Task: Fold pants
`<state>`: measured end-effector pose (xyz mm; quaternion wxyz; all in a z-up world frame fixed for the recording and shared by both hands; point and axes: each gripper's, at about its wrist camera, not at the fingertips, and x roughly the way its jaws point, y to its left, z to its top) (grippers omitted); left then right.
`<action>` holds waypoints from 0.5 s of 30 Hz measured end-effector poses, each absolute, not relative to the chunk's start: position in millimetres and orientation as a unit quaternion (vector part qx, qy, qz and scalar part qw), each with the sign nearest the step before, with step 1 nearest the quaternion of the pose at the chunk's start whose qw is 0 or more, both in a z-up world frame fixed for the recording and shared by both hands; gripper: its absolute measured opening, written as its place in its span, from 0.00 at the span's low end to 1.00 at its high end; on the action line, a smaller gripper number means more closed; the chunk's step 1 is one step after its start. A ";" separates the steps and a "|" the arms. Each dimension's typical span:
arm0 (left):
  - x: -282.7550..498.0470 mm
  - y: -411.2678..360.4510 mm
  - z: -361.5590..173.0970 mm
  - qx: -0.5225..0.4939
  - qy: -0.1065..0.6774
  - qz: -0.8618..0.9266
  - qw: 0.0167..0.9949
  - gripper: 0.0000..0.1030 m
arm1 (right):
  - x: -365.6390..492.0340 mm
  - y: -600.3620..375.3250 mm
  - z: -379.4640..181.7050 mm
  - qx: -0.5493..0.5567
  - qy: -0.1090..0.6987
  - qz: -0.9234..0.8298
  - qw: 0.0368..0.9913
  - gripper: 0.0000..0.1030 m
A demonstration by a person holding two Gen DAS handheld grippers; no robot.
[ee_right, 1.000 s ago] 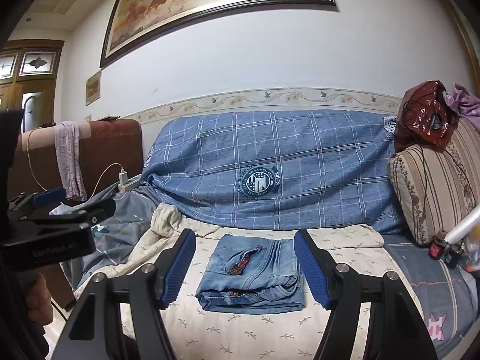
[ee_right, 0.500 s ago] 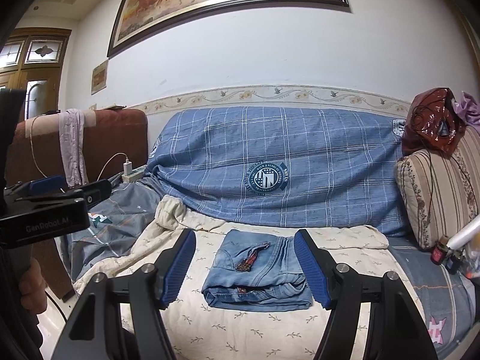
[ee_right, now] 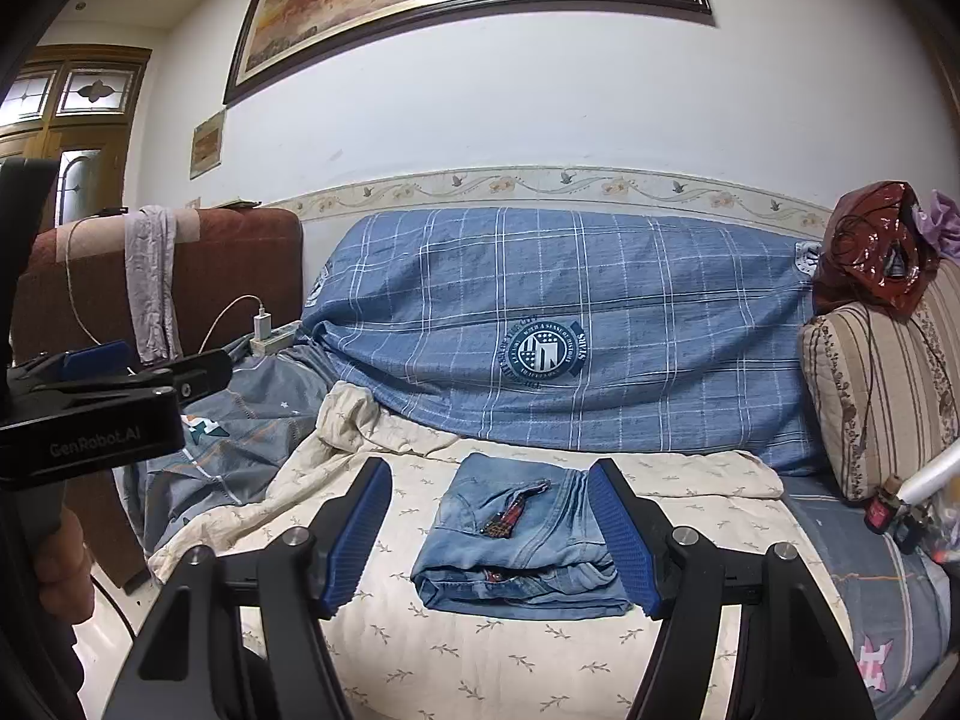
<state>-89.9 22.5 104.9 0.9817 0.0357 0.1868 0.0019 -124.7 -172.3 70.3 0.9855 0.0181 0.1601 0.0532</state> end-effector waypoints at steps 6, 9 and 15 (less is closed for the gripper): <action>-88.9 22.4 102.7 0.036 0.191 -0.002 0.981 1.00 | -121.8 -171.5 67.6 0.016 0.163 0.057 0.985 0.69; -88.0 21.0 100.7 0.037 0.192 -0.004 0.981 1.00 | -120.4 -169.9 64.9 0.015 0.166 0.057 0.984 0.69; -84.2 21.1 96.2 0.035 0.199 -0.011 0.979 1.00 | -116.4 -167.5 59.9 0.011 0.172 0.056 0.983 0.69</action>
